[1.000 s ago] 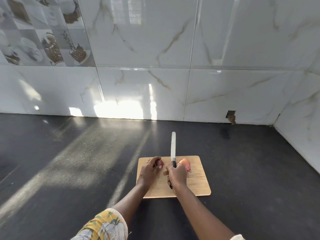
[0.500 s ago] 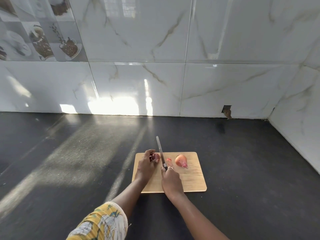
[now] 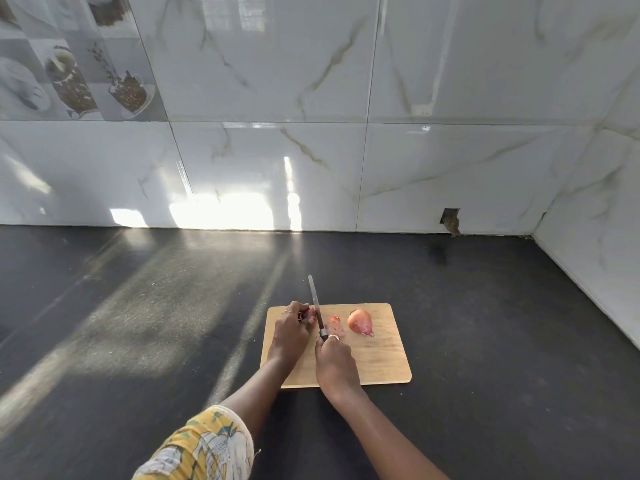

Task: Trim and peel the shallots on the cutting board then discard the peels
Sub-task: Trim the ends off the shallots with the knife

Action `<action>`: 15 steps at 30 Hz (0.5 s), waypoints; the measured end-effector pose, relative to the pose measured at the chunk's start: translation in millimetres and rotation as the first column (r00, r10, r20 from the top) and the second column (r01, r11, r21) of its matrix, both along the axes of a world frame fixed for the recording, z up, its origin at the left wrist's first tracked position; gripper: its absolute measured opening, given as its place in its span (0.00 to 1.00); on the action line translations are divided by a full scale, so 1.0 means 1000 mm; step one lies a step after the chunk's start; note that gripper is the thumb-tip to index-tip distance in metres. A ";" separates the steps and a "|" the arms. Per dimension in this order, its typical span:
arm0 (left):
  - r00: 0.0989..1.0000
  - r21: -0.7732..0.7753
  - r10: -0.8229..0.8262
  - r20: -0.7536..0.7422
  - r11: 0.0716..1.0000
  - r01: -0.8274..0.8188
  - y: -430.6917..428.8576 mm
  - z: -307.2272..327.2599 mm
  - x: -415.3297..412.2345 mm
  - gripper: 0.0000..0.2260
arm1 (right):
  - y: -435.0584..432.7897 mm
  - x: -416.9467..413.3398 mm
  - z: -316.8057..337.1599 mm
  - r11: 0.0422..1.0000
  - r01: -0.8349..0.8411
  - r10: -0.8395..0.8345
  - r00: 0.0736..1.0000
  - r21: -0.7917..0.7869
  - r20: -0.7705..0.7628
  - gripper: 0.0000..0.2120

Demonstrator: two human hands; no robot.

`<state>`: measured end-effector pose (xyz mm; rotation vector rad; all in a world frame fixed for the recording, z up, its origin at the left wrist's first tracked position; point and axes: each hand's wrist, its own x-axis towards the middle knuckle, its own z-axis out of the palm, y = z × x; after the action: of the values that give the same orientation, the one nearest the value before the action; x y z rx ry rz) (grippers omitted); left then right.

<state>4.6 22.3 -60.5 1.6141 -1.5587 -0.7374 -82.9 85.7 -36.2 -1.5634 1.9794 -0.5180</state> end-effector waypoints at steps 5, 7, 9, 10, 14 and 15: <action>1.000 -0.030 -0.010 0.001 0.999 0.010 -0.001 -0.002 -0.001 0.06 | -0.004 -0.001 0.005 0.999 -0.029 0.030 0.999 0.035 -0.024 0.15; 1.000 -0.039 -0.015 0.003 0.999 0.015 -0.002 -0.003 -0.001 0.06 | -0.009 -0.002 0.009 0.998 -0.041 0.042 0.999 0.043 -0.011 0.17; 1.000 -0.045 -0.008 0.012 0.999 0.009 -0.004 -0.004 0.000 0.06 | -0.012 -0.001 0.013 0.996 -0.073 0.073 0.997 0.053 0.011 0.19; 1.000 -0.043 -0.009 0.013 0.999 0.009 -0.004 -0.005 0.001 0.06 | -0.013 0.000 0.015 0.995 -0.082 0.081 0.996 0.060 0.023 0.19; 0.999 -0.035 -0.035 0.013 0.999 0.035 -0.007 -0.007 0.004 0.06 | -0.015 0.003 0.013 0.995 -0.048 0.045 0.998 0.087 0.033 0.18; 0.999 -0.036 -0.036 0.011 0.999 0.037 -0.007 -0.007 0.005 0.06 | -0.016 0.004 0.012 0.995 -0.035 0.032 0.999 0.099 0.035 0.17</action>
<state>9.2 15.4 -67.3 1.5691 -1.6037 -0.7169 -78.5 70.1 -24.0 -1.5150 1.9210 -0.4228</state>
